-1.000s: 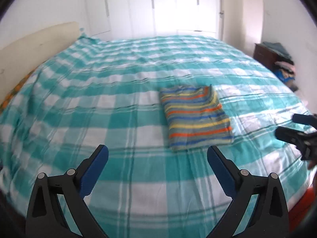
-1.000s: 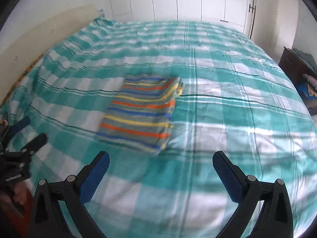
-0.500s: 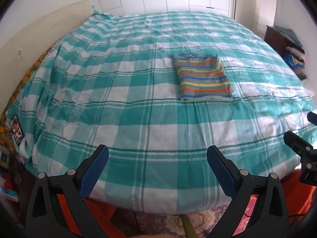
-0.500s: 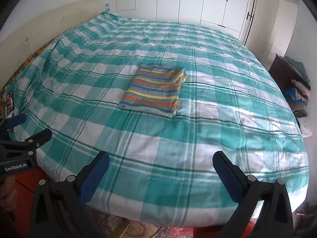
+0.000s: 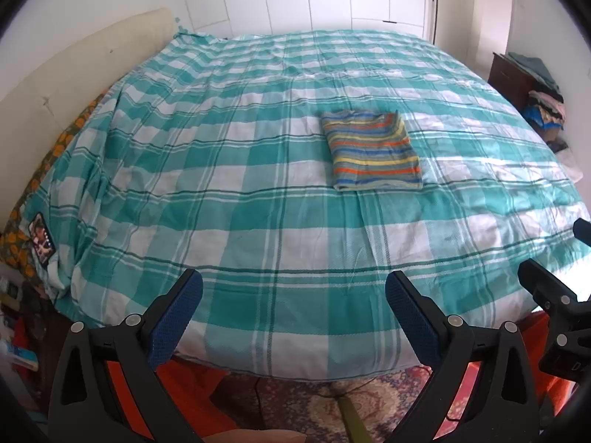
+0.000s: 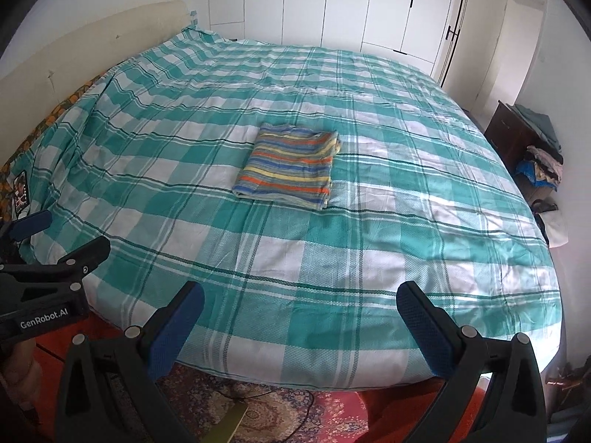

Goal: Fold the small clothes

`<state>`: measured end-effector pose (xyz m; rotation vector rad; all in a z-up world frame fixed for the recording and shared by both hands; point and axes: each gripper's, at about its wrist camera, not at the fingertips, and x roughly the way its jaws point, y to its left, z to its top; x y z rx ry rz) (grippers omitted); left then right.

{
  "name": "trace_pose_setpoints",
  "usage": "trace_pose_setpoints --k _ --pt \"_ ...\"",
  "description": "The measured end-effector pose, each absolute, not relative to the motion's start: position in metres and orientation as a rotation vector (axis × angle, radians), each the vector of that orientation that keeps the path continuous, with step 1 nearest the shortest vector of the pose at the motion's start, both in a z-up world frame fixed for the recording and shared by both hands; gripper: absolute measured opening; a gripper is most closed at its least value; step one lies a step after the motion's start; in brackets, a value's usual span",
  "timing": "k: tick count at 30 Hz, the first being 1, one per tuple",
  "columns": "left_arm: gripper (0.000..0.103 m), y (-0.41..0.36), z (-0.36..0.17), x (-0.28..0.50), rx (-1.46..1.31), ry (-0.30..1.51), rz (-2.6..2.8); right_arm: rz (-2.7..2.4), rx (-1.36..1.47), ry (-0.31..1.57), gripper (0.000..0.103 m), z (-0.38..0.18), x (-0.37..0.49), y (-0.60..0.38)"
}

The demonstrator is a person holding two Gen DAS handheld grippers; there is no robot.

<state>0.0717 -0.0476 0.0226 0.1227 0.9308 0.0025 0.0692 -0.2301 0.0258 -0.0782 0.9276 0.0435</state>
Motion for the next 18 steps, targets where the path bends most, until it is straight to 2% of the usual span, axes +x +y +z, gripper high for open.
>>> trace_pose_setpoints --k 18 --pt "0.1 -0.056 0.034 0.065 0.156 0.89 -0.009 -0.003 -0.062 0.896 0.103 0.037 0.071 -0.24"
